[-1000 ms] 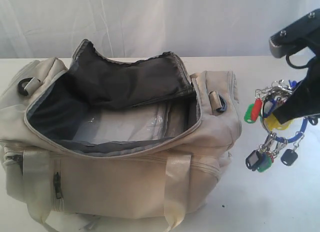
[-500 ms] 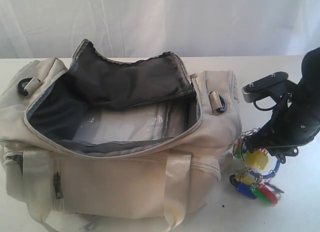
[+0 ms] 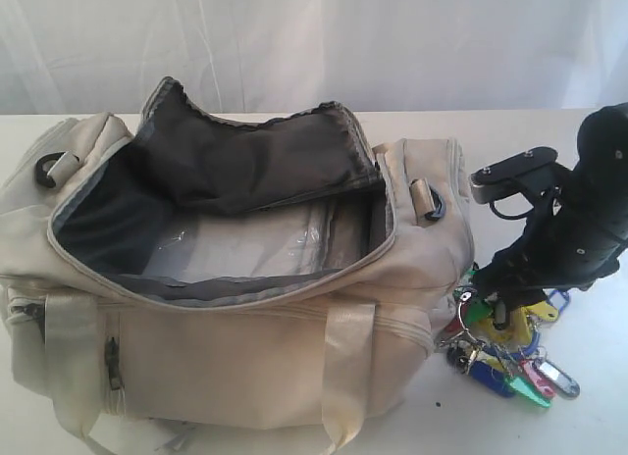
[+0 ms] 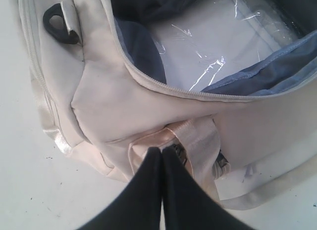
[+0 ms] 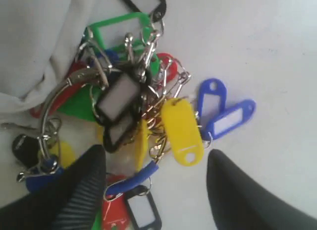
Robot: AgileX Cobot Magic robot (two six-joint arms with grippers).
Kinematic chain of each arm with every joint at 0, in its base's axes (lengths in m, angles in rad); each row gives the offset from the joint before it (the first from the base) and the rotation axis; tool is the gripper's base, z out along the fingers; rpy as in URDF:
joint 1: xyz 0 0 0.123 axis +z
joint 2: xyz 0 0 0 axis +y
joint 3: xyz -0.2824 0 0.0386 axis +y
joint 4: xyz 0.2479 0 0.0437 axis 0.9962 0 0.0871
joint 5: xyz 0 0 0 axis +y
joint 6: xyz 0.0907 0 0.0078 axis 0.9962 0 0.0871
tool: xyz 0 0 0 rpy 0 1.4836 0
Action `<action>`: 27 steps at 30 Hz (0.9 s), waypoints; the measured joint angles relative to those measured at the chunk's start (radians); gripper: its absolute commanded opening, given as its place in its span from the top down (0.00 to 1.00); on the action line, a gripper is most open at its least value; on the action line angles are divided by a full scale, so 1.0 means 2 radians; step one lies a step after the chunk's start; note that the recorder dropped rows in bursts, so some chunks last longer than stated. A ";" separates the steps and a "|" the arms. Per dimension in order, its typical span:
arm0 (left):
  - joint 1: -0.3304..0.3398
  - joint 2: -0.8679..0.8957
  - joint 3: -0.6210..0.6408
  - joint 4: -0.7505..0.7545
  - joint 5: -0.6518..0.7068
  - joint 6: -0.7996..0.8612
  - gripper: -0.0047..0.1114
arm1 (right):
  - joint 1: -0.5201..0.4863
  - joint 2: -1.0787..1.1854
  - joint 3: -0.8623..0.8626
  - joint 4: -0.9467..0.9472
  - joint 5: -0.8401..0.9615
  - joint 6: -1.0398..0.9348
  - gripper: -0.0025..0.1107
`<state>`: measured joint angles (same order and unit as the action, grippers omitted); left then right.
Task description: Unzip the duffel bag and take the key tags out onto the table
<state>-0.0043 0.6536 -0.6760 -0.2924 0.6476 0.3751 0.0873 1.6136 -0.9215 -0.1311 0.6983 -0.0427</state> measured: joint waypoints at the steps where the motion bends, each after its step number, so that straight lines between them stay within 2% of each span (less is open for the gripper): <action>1: 0.000 0.000 0.000 0.000 0.000 0.000 0.96 | 0.000 -0.007 0.000 0.000 0.002 0.002 0.46; 5: 0.000 0.000 0.000 0.000 0.000 0.000 0.96 | 0.000 -0.051 0.000 0.000 0.030 0.008 0.48; 7: 0.000 0.000 0.000 0.000 -0.001 0.000 0.96 | 0.000 -0.082 0.000 0.000 0.043 0.010 0.54; 11: 0.000 0.000 0.000 0.000 -0.002 0.001 0.96 | 0.000 -0.163 0.000 0.000 0.062 0.021 0.76; 14: 0.000 0.000 0.000 0.000 0.000 0.002 0.96 | 0.000 -0.224 0.000 0.000 0.070 0.021 0.98; 22: 0.000 0.000 0.000 0.000 0.017 0.003 0.96 | 0.000 -0.389 0.000 0.000 0.064 0.029 0.98; 27: 0.000 0.000 0.000 0.000 0.009 0.003 0.96 | 0.000 -0.436 0.000 -0.005 0.060 0.031 0.98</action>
<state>-0.0043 0.6536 -0.6760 -0.2924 0.6663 0.3818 0.0873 0.7407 -0.9215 -0.1408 0.8176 0.0185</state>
